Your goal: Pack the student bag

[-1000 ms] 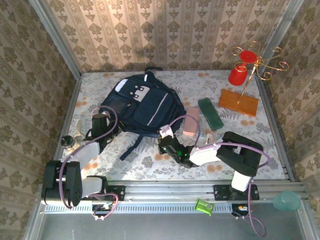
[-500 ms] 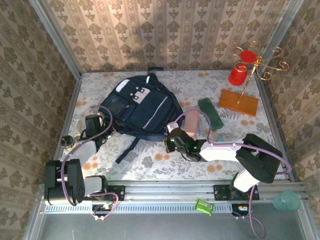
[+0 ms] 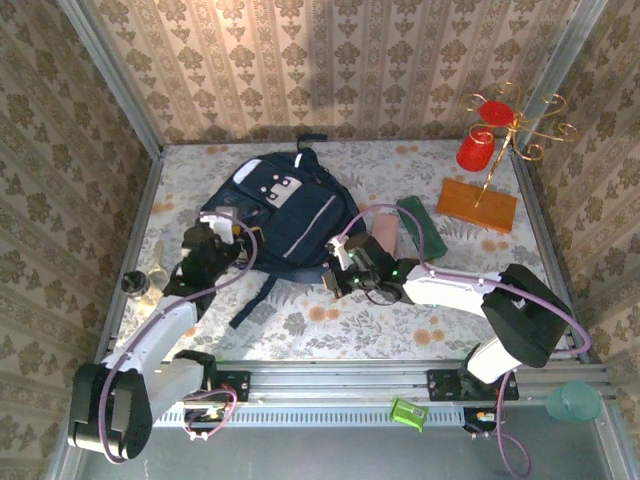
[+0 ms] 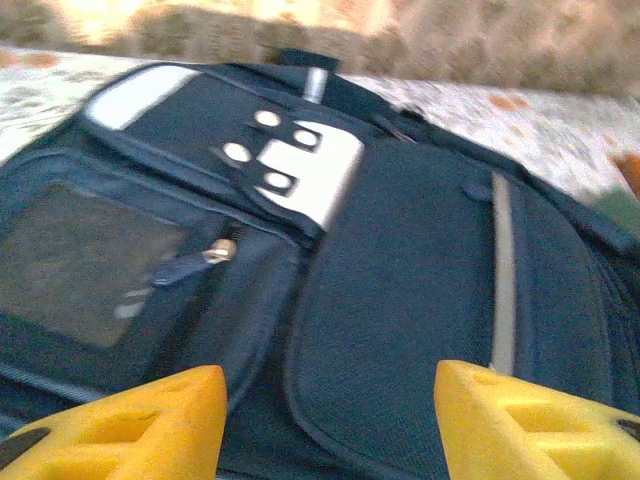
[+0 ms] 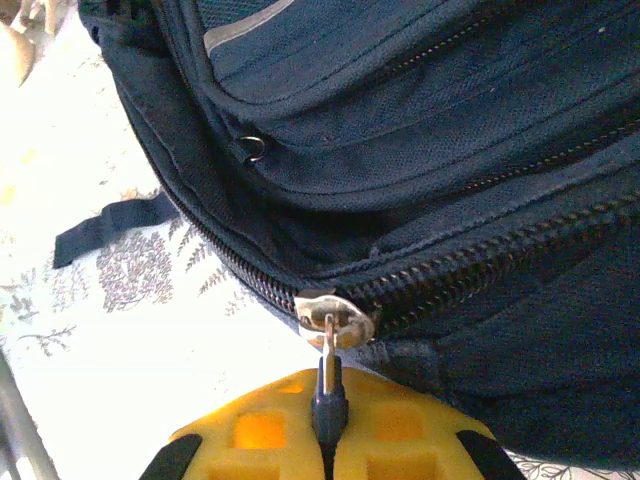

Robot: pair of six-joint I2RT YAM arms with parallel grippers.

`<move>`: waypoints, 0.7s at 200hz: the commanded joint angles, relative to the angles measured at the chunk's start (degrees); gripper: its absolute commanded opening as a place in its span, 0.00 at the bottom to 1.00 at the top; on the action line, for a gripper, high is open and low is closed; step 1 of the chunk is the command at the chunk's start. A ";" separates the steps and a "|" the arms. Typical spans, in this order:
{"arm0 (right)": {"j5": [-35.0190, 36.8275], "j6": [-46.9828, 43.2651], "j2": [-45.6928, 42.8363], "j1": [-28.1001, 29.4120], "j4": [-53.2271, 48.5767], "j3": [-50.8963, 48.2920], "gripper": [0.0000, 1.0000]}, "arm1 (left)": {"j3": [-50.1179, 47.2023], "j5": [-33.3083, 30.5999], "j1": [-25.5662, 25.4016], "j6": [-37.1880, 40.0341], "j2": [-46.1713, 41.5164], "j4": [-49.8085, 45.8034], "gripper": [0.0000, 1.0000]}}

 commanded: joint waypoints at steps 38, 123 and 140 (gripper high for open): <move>-11.23 -0.84 -1.22 -2.97 -5.70 5.61 0.00 | -1.94 17.85 -12.04 27.88 6.56 7.12 0.58; -15.94 1.08 -0.75 -4.96 -6.04 7.08 0.00 | 2.69 8.75 -20.15 48.92 9.12 -6.32 0.67; -16.45 0.96 -0.30 -5.03 -6.13 7.55 0.00 | 4.96 7.09 -20.22 50.42 11.54 -6.92 0.59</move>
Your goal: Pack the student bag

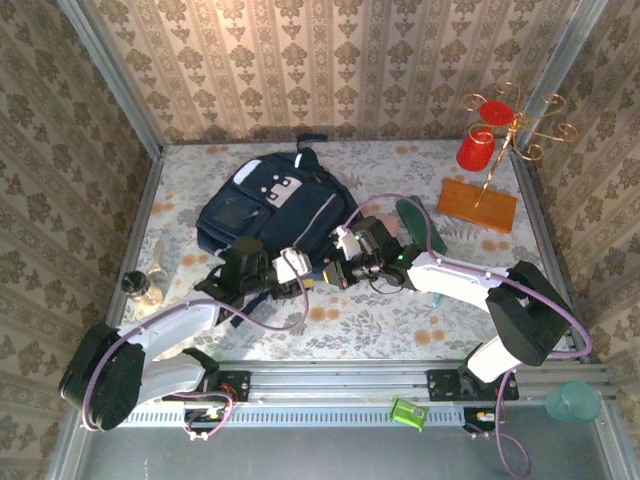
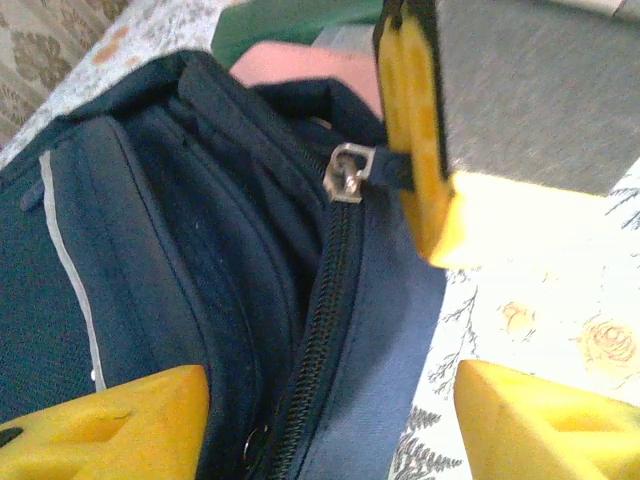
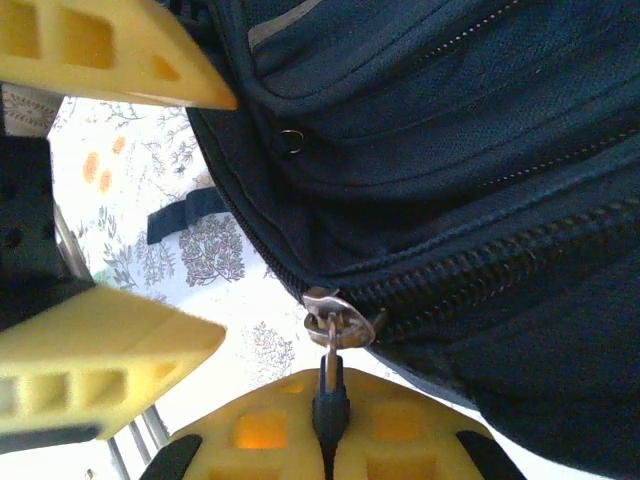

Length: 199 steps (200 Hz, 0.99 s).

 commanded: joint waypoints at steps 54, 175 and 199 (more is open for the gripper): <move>-2.27 0.57 -1.17 -0.28 -1.34 3.58 0.00 | 8.83 -3.43 -1.12 10.14 8.47 -6.22 0.26; 19.54 -1.03 -4.32 -9.33 -20.47 7.34 0.00 | 8.15 -1.04 8.98 11.52 5.39 -11.58 0.02; 11.61 -2.06 -5.52 -8.59 -16.30 5.83 0.00 | 9.66 1.78 8.86 8.26 4.39 -13.95 0.30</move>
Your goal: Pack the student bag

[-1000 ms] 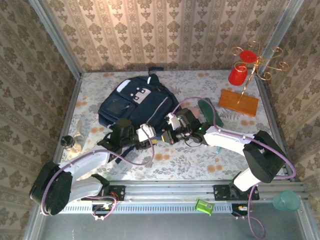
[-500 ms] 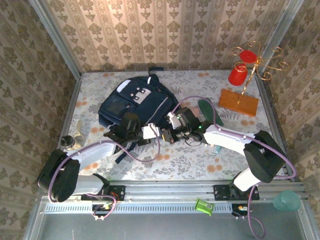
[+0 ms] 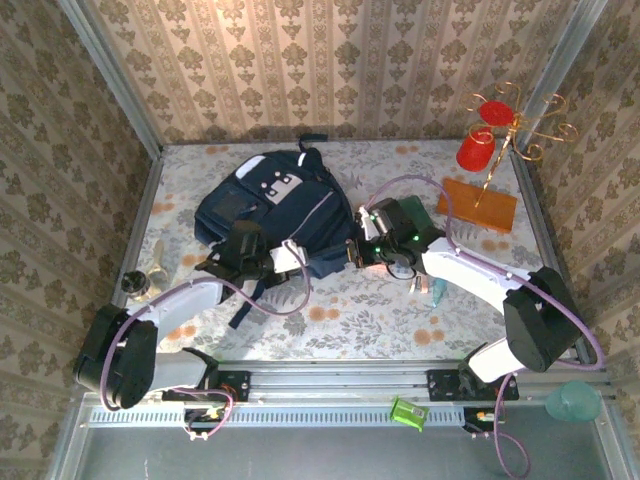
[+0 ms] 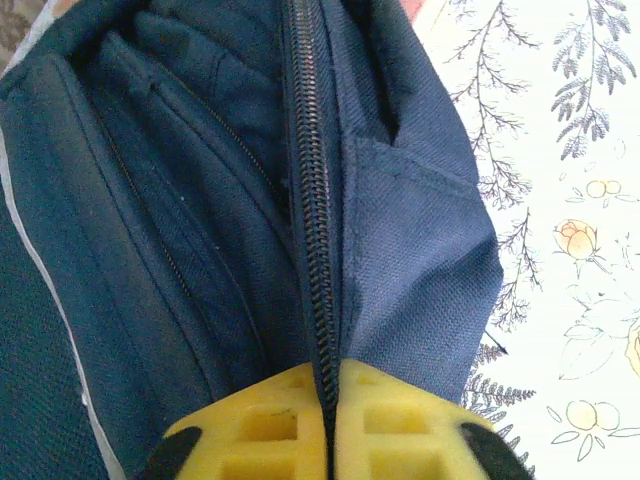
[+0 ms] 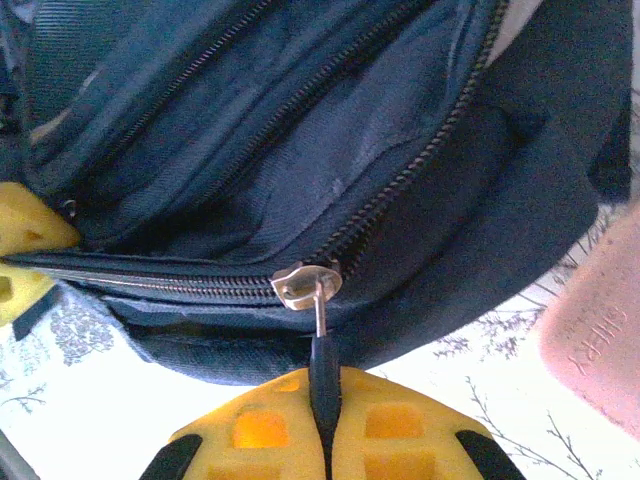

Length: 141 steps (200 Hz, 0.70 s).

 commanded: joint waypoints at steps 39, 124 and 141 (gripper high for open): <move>-12.29 -0.49 -4.37 -0.74 3.79 -2.64 0.00 | 2.29 4.08 -4.27 -7.96 -5.95 -1.45 0.66; -17.34 3.10 -7.21 0.07 10.51 -4.92 0.00 | 12.65 -2.09 -11.26 -10.50 7.12 -4.21 0.63; -17.73 3.44 -6.86 0.44 11.33 -4.90 0.00 | 12.97 -1.88 -11.31 -10.72 8.35 -3.47 0.60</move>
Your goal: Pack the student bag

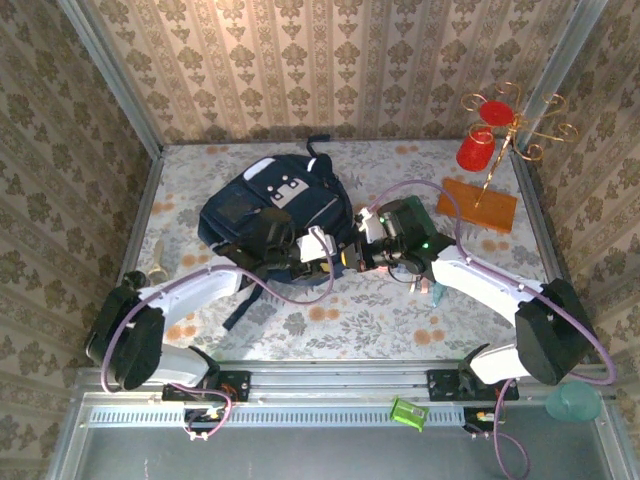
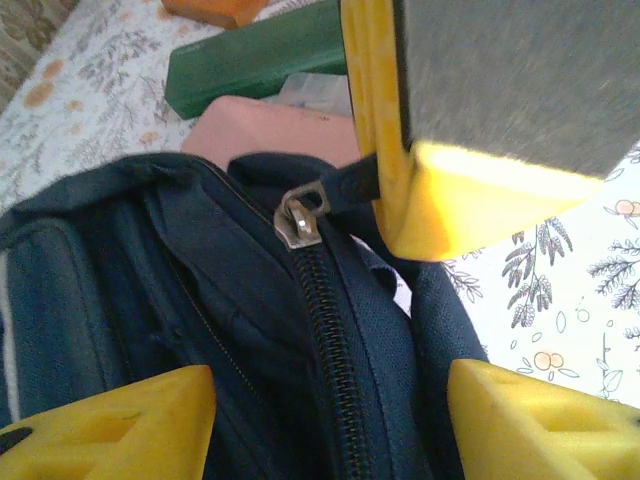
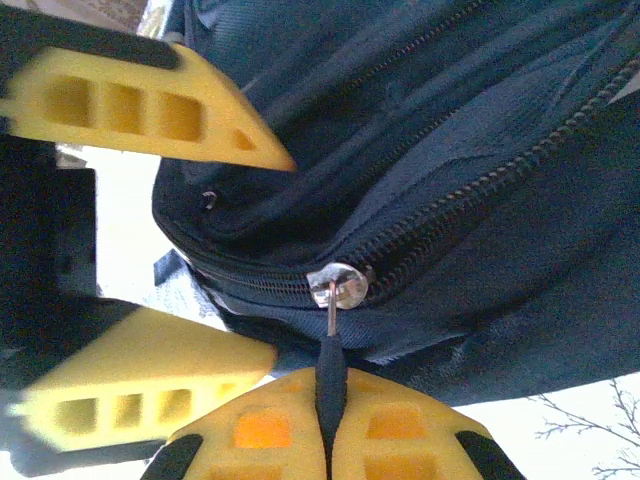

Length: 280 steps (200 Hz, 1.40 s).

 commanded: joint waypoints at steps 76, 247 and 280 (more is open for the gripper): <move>7.72 -8.14 1.26 0.82 -9.39 3.78 0.00 | -1.12 -0.22 4.96 0.04 -1.98 -4.92 0.01; 2.23 -6.94 1.97 2.00 -7.45 8.52 0.00 | -6.04 1.65 1.55 -11.24 -12.54 0.51 0.70; 1.26 -6.41 0.49 2.88 -5.95 7.85 0.00 | -1.22 -1.43 -0.42 -13.58 -5.05 0.31 0.66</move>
